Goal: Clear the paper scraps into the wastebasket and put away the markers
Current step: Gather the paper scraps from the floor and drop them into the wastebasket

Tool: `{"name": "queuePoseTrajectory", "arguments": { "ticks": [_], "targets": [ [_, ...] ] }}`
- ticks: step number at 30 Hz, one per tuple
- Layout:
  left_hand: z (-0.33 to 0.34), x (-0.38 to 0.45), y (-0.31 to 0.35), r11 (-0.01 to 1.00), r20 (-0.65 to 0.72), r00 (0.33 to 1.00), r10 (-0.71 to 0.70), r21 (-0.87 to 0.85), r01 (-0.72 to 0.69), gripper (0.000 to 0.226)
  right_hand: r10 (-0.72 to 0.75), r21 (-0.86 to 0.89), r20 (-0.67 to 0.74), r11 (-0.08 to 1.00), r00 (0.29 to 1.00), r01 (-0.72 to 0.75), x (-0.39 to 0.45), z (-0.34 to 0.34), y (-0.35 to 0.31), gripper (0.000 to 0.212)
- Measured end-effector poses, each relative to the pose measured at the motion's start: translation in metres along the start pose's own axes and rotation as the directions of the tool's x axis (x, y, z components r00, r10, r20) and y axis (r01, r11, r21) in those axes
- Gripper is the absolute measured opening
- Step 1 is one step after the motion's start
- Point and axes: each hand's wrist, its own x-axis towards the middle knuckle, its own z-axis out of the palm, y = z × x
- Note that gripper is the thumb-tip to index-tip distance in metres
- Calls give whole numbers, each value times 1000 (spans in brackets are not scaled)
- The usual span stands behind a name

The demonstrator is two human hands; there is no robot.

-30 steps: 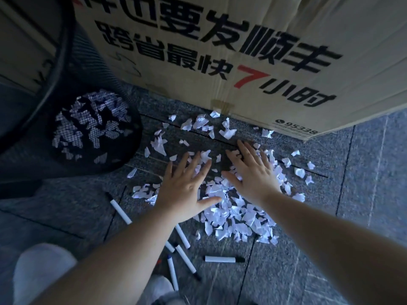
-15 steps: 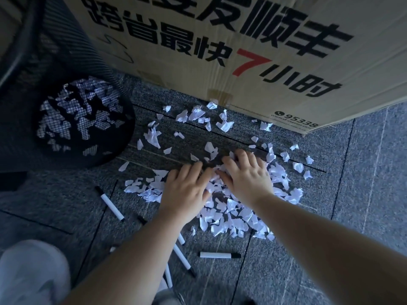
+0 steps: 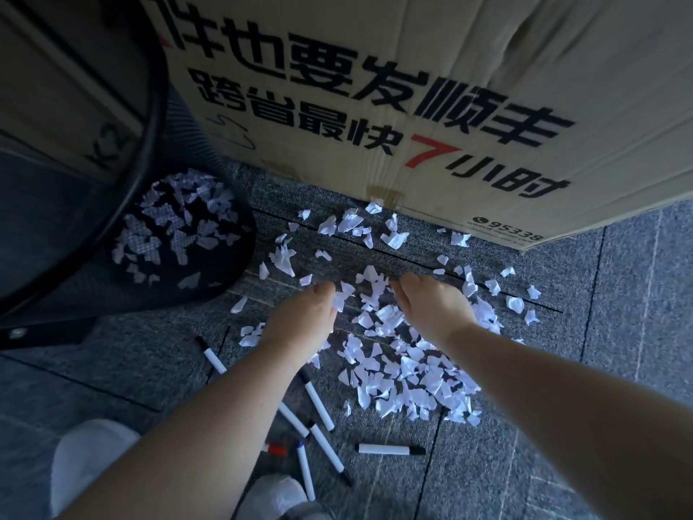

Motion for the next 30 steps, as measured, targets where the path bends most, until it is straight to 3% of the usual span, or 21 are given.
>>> {"name": "queuePoseTrajectory", "arguments": {
  "ticks": [5,9,13,21,25,30],
  "targets": [
    [-41,-6,-2,998,-17,1000,-16,-63,15,20,14,8,79,1000,997,-15,6,-34,-14,28],
    [-81,-14,5,996,-17,1000,-5,-89,4,16,-8,81,40,997,999,4,15,-72,-33,29],
    [-132,-27,13,996,-51,998,40,-78,-44,14,-37,42,-14,998,999,38,24,-117,-59,28],
    [-245,-67,25,994,-137,990,25,-101,-39,17,-89,17,53,996,995,88,21,-223,-126,20],
    [-300,-92,9,989,-258,966,20,-134,-56,19,-161,28,-44,986,986,162,18,-272,-160,31],
    [-339,-119,-39,996,-400,914,-67,-78,39,20,-270,33,-153,960,951,278,35,-320,-208,31]
  ]
}}
